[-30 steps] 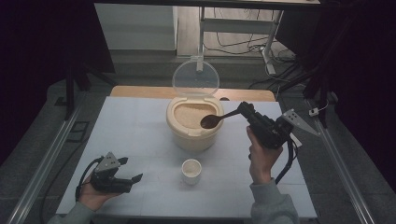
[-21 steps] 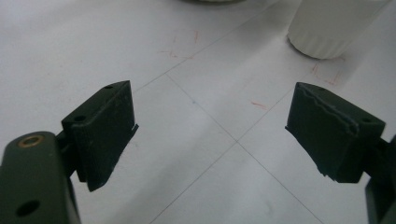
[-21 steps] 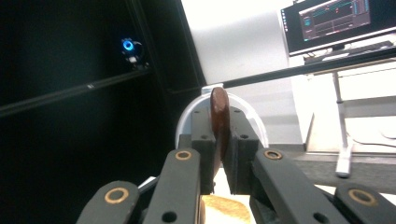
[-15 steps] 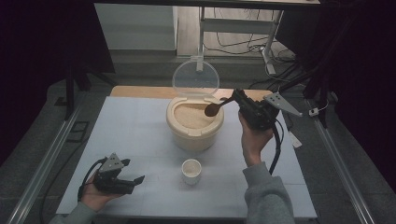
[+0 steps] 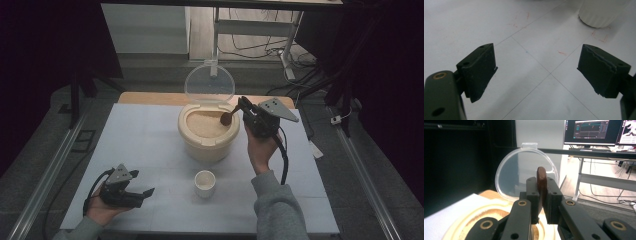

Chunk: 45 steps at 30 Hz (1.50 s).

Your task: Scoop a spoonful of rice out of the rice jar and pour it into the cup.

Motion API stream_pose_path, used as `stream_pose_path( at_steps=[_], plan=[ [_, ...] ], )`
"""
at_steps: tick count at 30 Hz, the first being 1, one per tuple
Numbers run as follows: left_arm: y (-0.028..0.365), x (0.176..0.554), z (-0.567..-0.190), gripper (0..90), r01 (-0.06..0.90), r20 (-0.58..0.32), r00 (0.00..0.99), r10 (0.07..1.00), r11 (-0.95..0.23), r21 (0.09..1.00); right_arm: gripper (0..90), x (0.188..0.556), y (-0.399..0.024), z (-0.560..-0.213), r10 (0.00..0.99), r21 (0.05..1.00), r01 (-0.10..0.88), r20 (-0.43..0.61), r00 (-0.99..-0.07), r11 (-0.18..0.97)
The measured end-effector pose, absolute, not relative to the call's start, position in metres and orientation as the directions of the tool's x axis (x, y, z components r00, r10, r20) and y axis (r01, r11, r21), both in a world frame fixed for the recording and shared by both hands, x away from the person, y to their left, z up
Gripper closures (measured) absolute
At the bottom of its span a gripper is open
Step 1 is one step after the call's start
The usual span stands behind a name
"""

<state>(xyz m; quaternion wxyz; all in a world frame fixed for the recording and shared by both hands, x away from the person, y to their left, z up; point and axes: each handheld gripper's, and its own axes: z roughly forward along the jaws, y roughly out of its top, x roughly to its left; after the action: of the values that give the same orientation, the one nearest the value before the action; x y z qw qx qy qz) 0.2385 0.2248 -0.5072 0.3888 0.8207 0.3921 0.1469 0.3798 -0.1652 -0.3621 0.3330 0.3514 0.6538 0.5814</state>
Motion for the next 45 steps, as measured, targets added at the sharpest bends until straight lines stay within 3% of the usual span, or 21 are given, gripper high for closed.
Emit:
stream_pose_path(
  at_steps=[6,18,33,45],
  plan=[
    [0.223,0.238,-0.507,14.5,0.529,-0.062,0.652,0.756,-0.394,0.751,83.6,0.385,-0.162,-0.373,0.844,0.99,0.13,0.023,-0.536,0.055],
    [0.222,0.238,-0.508,14.6,0.527,-0.059,0.657,0.751,-0.402,0.749,82.3,0.4,-0.173,-0.395,0.777,0.914,0.329,0.382,-0.5,-0.238],
    [0.222,0.239,-0.507,14.6,0.523,-0.053,0.659,0.75,-0.406,0.749,83.0,0.403,-0.185,-0.397,0.706,0.82,0.417,0.558,-0.436,-0.391],
    [0.221,0.239,-0.507,14.6,0.52,-0.05,0.66,0.749,-0.408,0.75,83.6,0.407,-0.203,-0.406,0.596,0.683,0.502,0.722,-0.352,-0.531]
  ],
)
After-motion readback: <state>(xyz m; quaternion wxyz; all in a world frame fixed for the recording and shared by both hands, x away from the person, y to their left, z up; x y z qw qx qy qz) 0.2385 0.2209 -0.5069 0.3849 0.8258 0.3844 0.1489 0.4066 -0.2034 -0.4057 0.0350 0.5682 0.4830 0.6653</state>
